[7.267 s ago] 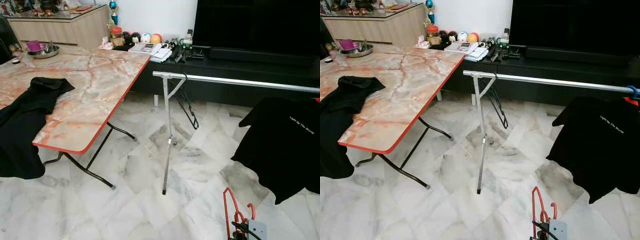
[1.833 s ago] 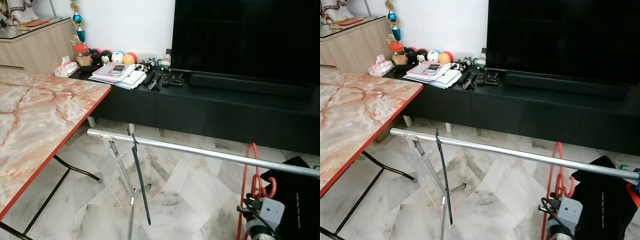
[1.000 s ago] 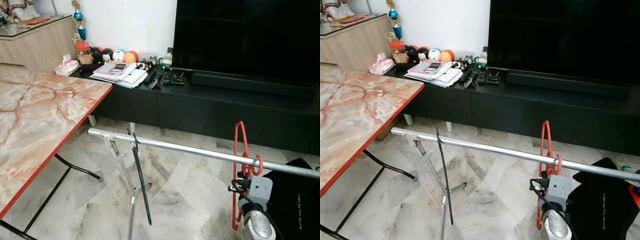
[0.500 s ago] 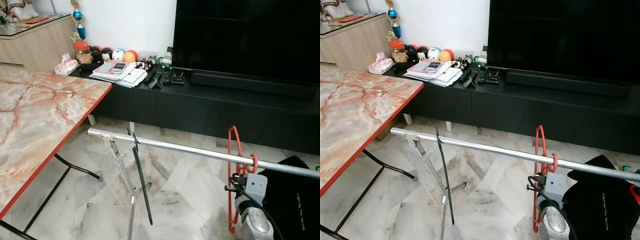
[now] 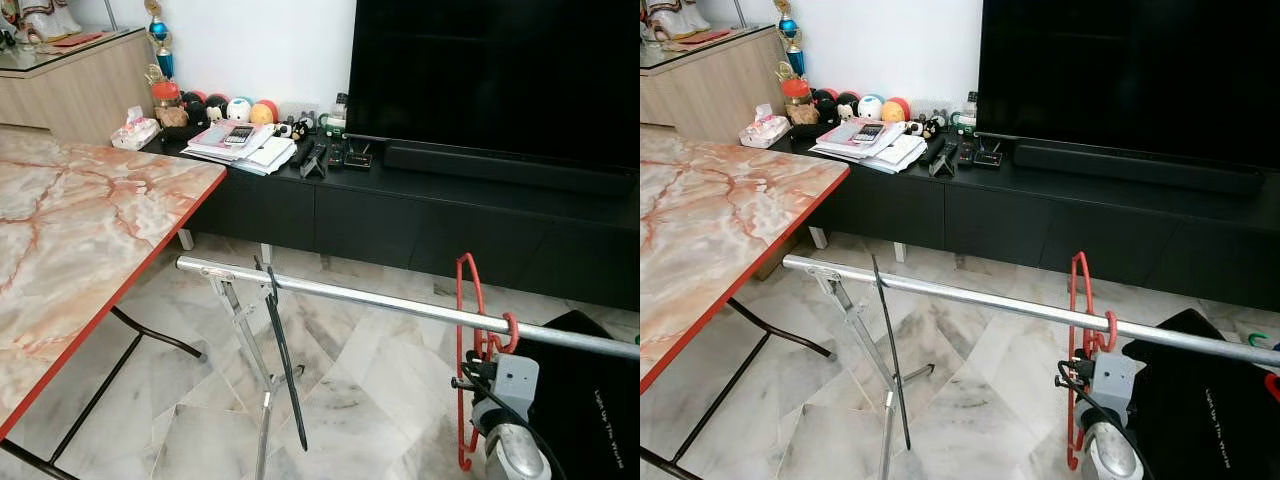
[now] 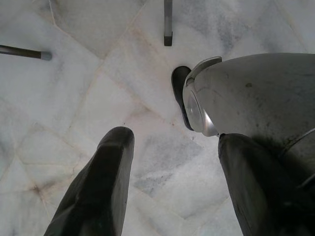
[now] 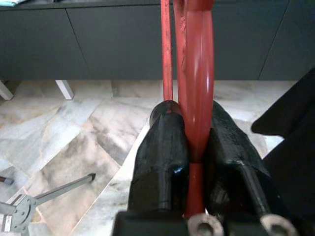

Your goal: Hang hanger

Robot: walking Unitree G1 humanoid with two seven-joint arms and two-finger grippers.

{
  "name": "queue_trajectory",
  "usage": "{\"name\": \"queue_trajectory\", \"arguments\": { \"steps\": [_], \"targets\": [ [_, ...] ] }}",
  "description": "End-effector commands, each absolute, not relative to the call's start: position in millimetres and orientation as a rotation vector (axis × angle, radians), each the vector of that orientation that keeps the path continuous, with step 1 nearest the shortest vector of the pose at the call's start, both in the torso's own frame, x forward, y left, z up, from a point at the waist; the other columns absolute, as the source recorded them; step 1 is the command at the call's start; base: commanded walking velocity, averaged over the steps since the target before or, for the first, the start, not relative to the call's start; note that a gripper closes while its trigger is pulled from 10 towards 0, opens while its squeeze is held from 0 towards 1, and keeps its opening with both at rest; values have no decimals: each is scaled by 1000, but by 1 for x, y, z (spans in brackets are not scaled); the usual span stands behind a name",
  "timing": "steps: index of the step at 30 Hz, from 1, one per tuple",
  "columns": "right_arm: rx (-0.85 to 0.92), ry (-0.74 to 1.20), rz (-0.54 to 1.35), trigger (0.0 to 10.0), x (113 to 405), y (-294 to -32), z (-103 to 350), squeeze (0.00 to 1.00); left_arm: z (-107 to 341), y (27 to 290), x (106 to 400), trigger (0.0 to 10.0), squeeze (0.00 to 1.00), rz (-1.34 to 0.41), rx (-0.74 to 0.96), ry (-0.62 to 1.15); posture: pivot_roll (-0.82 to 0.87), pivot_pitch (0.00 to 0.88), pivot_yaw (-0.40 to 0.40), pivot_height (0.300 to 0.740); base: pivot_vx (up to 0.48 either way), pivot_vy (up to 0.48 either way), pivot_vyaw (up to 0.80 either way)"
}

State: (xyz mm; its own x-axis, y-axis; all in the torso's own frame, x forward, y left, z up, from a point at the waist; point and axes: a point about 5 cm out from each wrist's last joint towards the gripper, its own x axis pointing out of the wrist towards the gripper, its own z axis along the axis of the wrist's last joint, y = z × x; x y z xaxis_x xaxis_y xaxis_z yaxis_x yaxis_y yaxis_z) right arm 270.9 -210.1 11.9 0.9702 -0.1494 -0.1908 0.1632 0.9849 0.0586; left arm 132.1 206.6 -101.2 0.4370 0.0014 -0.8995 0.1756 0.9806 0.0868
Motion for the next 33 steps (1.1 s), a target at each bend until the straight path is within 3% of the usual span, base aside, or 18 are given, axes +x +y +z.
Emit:
{"name": "queue_trajectory", "arguments": {
  "steps": [1,12,27,28,29,31,32,33],
  "targets": [
    [82,187,-164,10000,265,-209,8,376,-109,190,118,10000,0,-166,162,1175,115,45,-50,740,0,0,0],
    [76,208,-155,10000,252,-207,0,357,-108,190,119,10000,0,-173,163,1173,112,44,-51,740,0,0,0],
    [89,220,-162,10000,273,-215,12,337,-100,178,150,10000,0,-182,157,1125,115,46,-51,740,0,0,0],
    [89,221,-154,10000,274,-214,13,369,-101,182,144,10000,0,-180,158,1133,115,45,-52,740,0,0,0],
    [93,219,-149,10000,275,-214,13,463,-102,183,142,10000,0,-178,158,1136,116,45,-52,740,0,0,0],
    [96,218,-147,10000,275,-213,13,463,-102,184,141,10000,0,-177,158,1137,116,45,-52,740,0,0,0],
    [98,217,-145,10000,275,-213,13,518,-102,184,141,10000,0,-176,158,1138,117,46,-52,740,0,0,0],
    [100,213,-144,10000,275,-213,13,635,-102,184,141,10000,0,-176,158,1138,116,46,-52,740,0,0,0]
  ]
}}
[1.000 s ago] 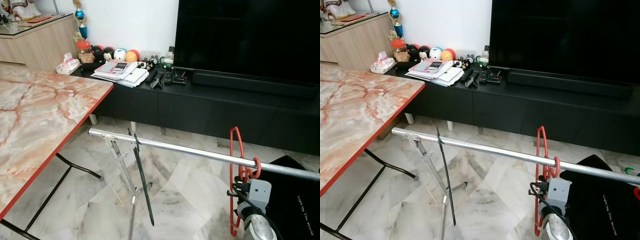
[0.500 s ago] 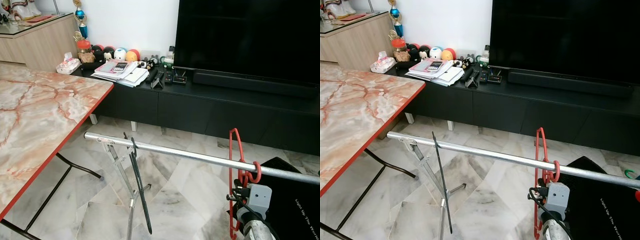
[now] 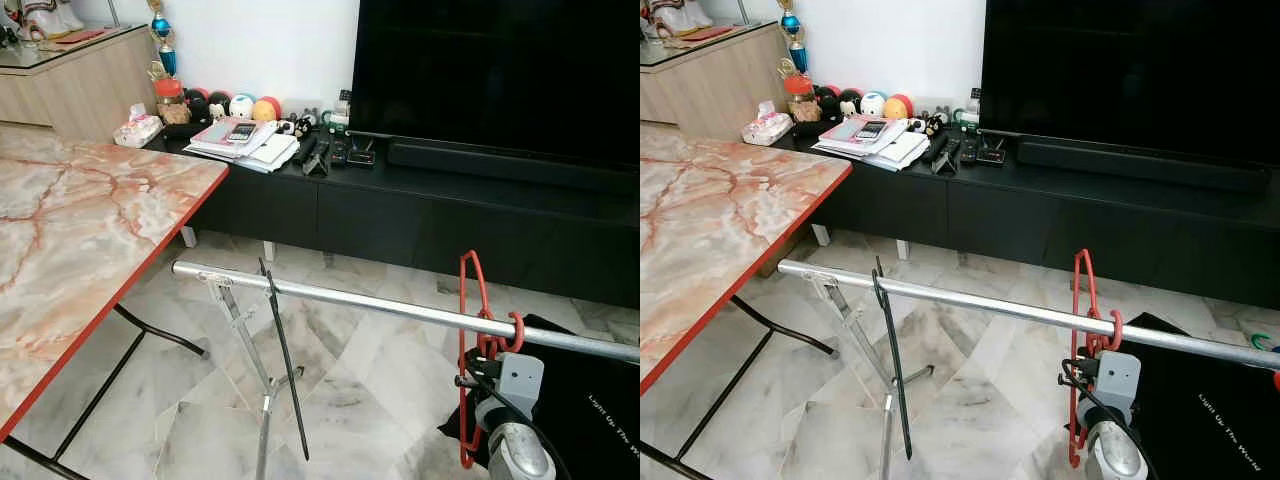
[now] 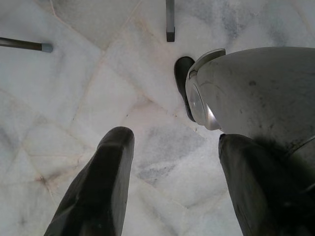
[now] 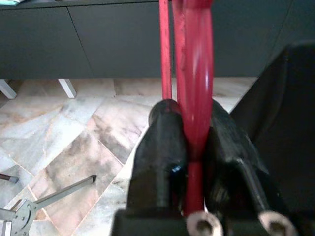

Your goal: Hang hanger

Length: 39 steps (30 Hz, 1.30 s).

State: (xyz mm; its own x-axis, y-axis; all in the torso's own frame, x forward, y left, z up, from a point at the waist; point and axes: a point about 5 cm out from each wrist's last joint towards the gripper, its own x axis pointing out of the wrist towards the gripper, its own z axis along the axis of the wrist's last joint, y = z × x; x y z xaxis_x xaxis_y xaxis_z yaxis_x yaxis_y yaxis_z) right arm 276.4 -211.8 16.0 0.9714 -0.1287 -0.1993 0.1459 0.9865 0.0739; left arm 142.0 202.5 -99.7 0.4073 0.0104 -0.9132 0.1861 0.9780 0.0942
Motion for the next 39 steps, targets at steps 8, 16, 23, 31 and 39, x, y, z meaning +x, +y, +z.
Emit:
{"name": "queue_trajectory", "arguments": {
  "steps": [8,16,23,31,39],
  "targets": [
    [99,212,-149,10000,265,-213,8,1000,-103,185,140,10000,0,-176,161,1141,112,47,-50,740,0,0,0],
    [88,151,-172,10000,260,-216,12,1000,-103,185,139,10000,0,-177,163,1141,114,47,-53,740,0,0,0],
    [61,91,-151,10000,250,-213,16,1000,-103,185,139,10000,0,-179,163,1142,108,49,-54,740,0,0,0],
    [50,65,-132,10000,235,-209,17,1000,-102,186,140,10000,0,-165,155,1128,107,47,-55,740,0,0,0],
    [3,-26,-60,10000,235,-202,37,1000,-101,191,142,10000,0,-140,158,1115,102,42,-53,740,0,0,0]
  ]
}}
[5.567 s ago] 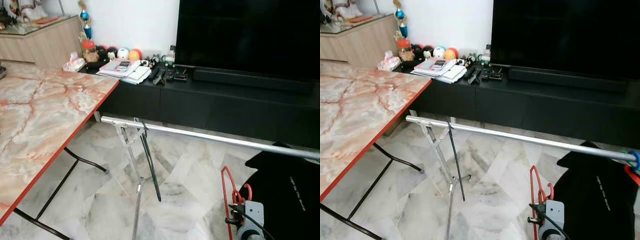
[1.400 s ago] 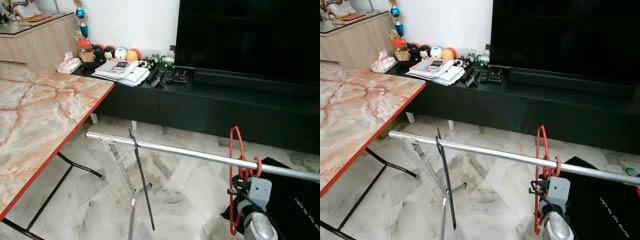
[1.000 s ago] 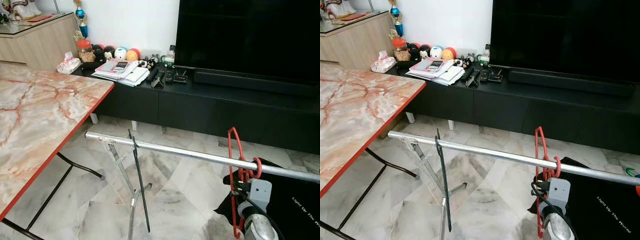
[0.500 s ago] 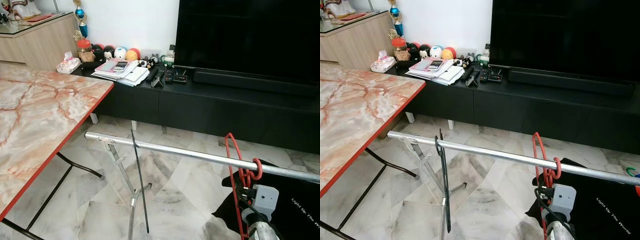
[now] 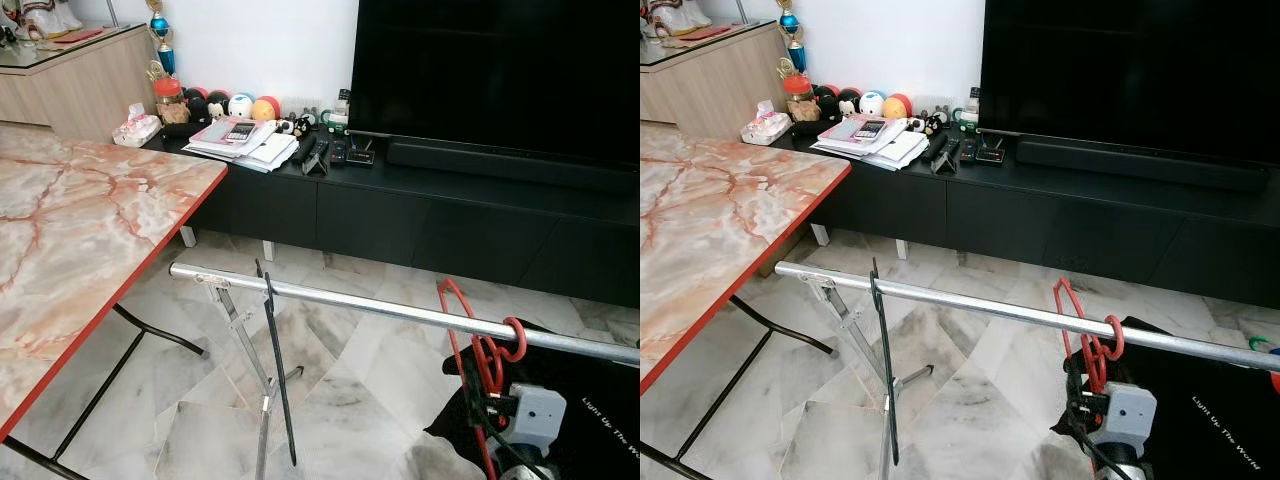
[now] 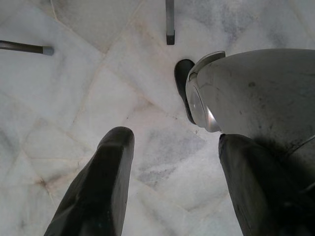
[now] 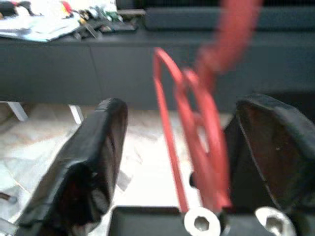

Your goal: Hang hanger

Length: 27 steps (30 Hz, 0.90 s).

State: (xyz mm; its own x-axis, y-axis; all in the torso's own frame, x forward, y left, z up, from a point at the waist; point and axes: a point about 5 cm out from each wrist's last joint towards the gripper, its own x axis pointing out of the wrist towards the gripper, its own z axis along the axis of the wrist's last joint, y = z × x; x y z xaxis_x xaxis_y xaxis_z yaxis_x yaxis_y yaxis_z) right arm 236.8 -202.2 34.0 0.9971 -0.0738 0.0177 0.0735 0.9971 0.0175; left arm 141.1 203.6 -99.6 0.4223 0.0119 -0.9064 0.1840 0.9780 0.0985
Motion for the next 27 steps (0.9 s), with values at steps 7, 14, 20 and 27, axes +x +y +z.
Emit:
{"name": "queue_trajectory", "arguments": {
  "steps": [7,14,20,27],
  "targets": [
    [-17,-19,-59,10000,231,-199,39,0,-101,191,142,10000,0,-146,165,1115,99,34,-48,740,0,0,0],
    [-6,-17,-80,10000,235,-198,41,0,-104,191,132,10000,0,-151,164,1123,100,17,-39,740,0,0,0],
    [2,-15,-94,10000,236,-196,40,0,-104,192,131,10000,0,-154,163,1122,104,6,-36,740,0,0,0],
    [6,-5,-101,10000,235,-193,37,0,-104,193,130,10000,0,-157,166,1122,105,0,-31,740,-35,0,0]
  ]
}}
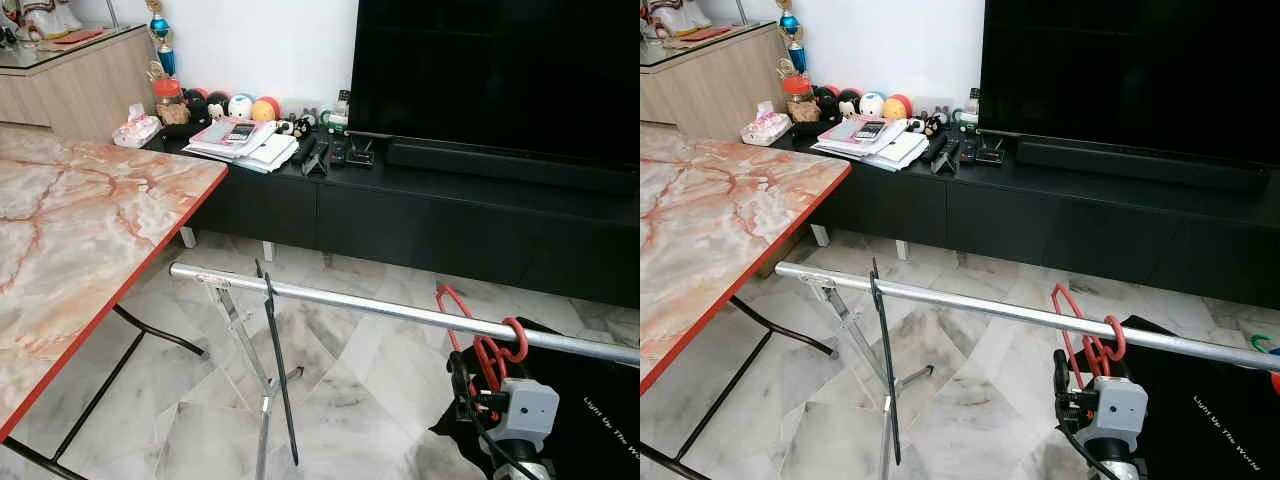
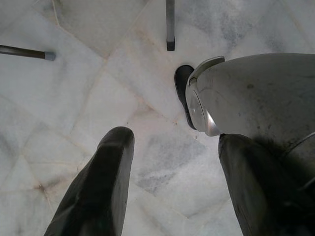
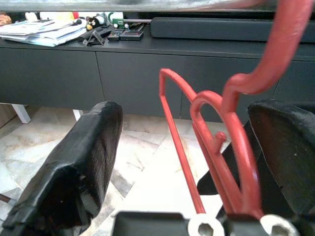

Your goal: Hang hanger

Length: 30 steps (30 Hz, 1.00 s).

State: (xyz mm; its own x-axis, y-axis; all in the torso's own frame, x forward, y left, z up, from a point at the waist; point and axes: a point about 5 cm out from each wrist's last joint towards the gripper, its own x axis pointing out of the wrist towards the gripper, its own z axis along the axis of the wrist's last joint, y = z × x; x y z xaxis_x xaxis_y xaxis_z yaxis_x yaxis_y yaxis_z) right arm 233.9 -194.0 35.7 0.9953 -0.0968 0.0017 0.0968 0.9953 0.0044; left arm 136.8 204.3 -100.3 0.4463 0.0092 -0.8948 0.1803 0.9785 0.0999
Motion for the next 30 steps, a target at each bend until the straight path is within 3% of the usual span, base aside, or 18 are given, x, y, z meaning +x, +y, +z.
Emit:
{"name": "queue_trajectory", "arguments": {
  "steps": [1,30],
  "targets": [
    [7,-4,-103,10000,235,-193,37,0,-104,193,130,10000,0,-159,167,1122,105,0,-31,740,-244,0,0],
    [-2,2,-136,10000,239,-197,36,0,-104,193,129,10000,0,-166,166,1119,109,0,-37,740,-282,0,0]
  ]
}}
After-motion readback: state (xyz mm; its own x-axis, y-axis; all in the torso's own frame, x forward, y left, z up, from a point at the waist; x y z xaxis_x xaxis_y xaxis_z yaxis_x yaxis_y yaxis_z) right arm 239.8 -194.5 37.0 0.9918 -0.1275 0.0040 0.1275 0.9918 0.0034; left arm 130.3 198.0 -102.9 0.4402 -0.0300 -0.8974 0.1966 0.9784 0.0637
